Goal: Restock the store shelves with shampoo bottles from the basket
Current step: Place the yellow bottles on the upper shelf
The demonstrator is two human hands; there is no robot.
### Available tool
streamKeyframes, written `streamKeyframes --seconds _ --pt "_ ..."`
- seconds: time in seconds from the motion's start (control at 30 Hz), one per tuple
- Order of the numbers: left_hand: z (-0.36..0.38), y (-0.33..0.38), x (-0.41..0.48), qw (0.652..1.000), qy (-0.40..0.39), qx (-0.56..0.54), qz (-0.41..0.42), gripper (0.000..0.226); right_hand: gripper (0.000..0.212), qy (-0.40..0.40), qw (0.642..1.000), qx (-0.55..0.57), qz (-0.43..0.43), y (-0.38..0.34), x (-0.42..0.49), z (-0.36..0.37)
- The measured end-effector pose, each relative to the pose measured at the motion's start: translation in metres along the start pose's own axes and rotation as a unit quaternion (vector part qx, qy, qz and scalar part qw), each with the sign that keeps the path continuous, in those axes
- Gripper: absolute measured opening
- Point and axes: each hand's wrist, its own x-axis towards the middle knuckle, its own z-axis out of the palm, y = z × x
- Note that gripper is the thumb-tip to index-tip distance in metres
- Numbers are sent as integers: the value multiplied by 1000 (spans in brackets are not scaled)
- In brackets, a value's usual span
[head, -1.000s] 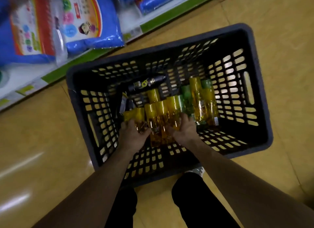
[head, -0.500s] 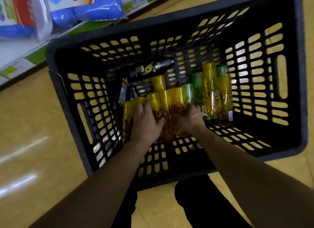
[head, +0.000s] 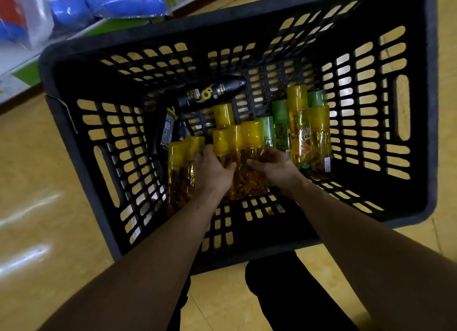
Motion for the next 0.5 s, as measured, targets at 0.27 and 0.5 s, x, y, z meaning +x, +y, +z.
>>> streamKeyframes --seconds 0.27,0.5 --pt "8 -10 -1 997 -41 -69 -6 87 51 -39 999 19 25 0 -1 -3" --pt "11 -15 6 995 -69 -65 11 80 57 -56 996 62 38 -3 -2 -7"
